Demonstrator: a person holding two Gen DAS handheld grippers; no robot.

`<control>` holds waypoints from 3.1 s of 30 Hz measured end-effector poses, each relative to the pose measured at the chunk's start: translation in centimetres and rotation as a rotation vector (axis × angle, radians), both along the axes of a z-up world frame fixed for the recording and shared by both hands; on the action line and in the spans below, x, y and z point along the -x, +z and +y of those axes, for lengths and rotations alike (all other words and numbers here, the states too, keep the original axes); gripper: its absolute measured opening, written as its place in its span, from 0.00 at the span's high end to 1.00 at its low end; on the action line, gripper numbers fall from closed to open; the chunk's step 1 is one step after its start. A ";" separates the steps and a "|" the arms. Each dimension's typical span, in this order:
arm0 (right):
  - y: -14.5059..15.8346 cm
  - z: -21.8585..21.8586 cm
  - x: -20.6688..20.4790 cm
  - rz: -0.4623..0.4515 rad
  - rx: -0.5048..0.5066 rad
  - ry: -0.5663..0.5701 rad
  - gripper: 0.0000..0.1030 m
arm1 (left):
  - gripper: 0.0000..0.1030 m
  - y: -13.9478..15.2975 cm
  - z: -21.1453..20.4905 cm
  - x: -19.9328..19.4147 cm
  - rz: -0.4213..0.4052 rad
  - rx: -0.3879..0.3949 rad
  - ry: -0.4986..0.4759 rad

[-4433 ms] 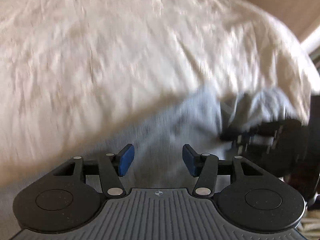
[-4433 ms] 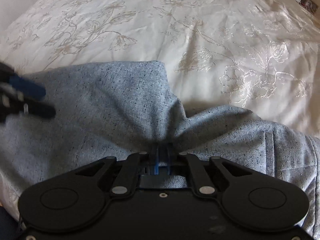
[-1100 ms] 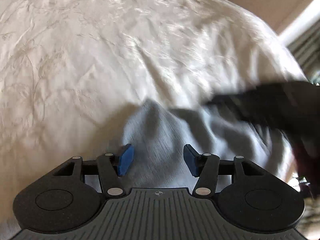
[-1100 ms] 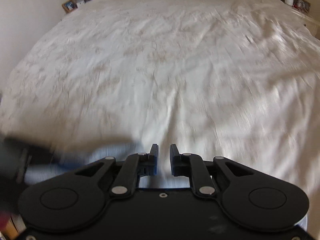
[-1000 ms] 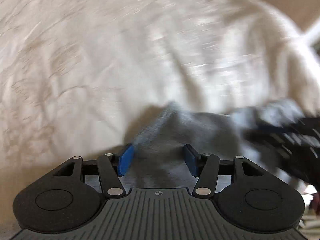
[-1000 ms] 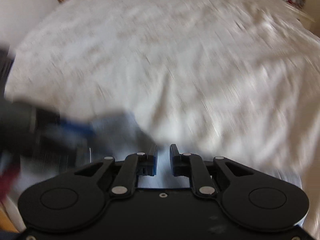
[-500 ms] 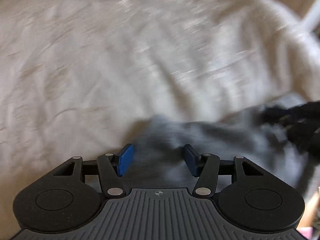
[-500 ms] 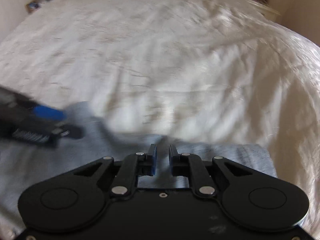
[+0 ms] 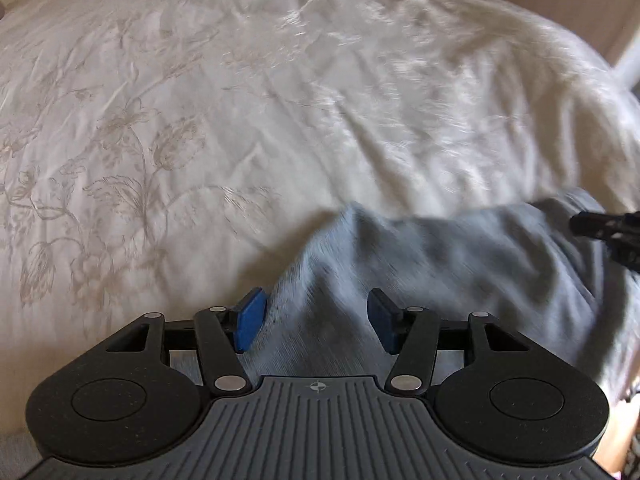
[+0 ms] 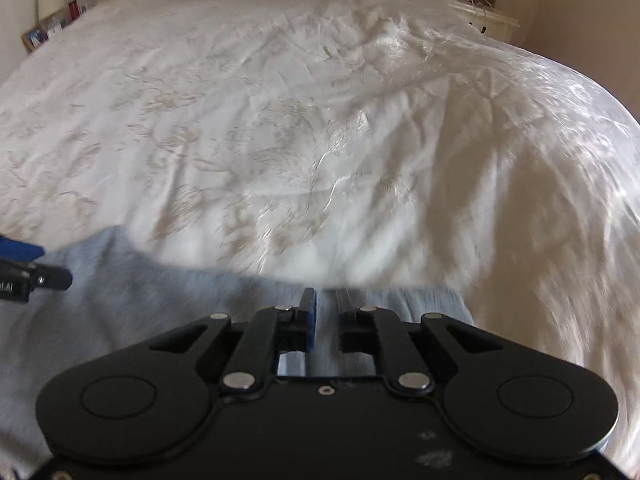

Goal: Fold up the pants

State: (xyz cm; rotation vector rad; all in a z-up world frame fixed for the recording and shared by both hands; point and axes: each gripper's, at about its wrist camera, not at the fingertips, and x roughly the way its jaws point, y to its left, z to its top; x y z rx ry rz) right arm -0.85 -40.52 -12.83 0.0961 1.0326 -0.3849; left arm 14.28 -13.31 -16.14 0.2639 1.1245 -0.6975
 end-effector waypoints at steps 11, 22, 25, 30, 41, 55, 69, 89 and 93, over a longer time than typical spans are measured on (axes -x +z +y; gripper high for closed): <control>-0.5 2.1 6.7 0.062 0.105 -0.055 0.85 | 0.47 -2.9 3.6 7.3 0.079 -0.099 -0.117; -0.6 5.9 5.9 0.066 0.095 0.020 0.72 | 0.47 -2.5 8.2 4.2 0.082 -0.094 0.144; 0.5 8.1 3.5 -0.027 0.027 0.154 0.72 | 0.47 -1.8 8.6 3.0 0.043 -0.083 0.161; -0.2 12.0 -2.4 -0.071 -0.071 0.377 0.72 | 0.47 -2.8 9.9 -0.6 0.077 -0.045 0.315; -4.8 19.0 -10.6 0.002 -0.168 0.622 0.77 | 0.47 -1.0 14.4 -0.2 0.081 -0.029 0.531; -1.9 14.4 -8.8 -0.078 -0.124 0.492 0.78 | 0.47 -1.6 15.8 5.8 0.136 -0.140 0.458; -3.3 6.8 -2.6 -0.023 -0.099 0.274 0.78 | 0.47 -1.4 13.3 6.4 0.136 -0.144 0.381; -2.0 7.8 2.6 0.017 -0.076 0.351 0.70 | 0.47 -1.7 14.0 6.4 0.163 -0.164 0.389; -4.1 9.9 6.7 0.143 -0.067 0.365 0.67 | 0.47 -1.7 14.4 6.2 0.163 -0.150 0.389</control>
